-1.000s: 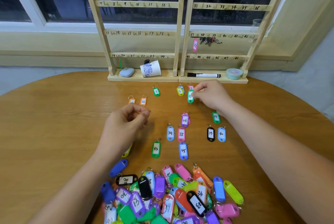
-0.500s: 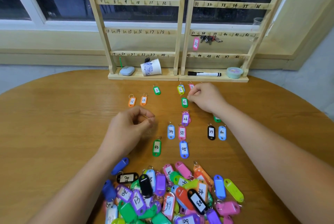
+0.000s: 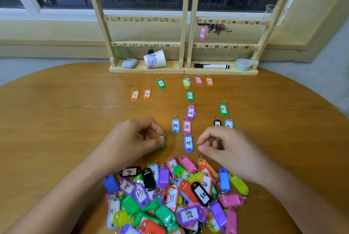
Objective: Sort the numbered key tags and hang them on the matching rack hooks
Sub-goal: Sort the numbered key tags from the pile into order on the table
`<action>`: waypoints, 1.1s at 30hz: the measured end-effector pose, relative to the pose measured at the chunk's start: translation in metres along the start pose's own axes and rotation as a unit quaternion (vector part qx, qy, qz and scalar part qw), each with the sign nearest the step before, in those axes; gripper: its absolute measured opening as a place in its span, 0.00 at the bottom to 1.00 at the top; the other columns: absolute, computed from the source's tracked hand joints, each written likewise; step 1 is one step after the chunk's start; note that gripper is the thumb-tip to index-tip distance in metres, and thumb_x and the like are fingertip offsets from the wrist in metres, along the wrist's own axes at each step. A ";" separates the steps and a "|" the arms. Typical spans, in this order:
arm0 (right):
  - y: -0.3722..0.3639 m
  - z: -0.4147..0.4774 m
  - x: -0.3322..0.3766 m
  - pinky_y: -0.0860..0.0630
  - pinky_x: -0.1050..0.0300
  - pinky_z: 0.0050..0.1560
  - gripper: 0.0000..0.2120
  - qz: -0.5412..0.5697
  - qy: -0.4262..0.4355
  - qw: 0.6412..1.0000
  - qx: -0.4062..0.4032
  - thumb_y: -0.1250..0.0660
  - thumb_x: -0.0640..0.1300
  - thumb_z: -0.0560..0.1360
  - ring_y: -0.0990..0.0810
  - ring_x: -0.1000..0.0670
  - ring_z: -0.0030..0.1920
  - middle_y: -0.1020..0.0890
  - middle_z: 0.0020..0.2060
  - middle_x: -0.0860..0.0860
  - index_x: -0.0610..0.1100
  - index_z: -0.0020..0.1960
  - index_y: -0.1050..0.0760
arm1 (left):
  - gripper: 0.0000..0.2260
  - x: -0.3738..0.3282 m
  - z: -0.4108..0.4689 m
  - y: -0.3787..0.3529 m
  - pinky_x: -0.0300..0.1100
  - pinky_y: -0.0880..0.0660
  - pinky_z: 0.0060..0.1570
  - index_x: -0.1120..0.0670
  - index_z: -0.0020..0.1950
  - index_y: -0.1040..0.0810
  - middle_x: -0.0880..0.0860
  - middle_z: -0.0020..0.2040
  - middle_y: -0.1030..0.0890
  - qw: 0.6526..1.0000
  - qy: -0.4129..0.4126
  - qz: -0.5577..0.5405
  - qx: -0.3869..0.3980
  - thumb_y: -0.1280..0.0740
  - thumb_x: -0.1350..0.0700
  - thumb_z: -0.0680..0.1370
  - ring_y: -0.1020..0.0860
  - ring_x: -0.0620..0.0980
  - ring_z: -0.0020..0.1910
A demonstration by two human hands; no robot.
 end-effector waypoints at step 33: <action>0.025 -0.020 0.004 0.25 0.56 0.44 0.05 0.146 0.017 0.989 0.009 0.23 0.51 0.75 0.23 0.52 0.40 0.16 0.39 0.50 0.51 0.45 0.16 | 0.09 -0.003 -0.030 0.028 0.53 0.20 0.44 0.46 0.47 0.14 0.52 0.40 0.13 0.995 -0.002 -0.042 0.091 0.20 0.44 0.71 0.17 0.58 0.42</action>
Point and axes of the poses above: each hand's wrist, its own z-axis towards the middle knuckle, its own y-axis out of the back of the hand, x = y × z, the point moved 5 cm from there along z, towards the middle knuckle
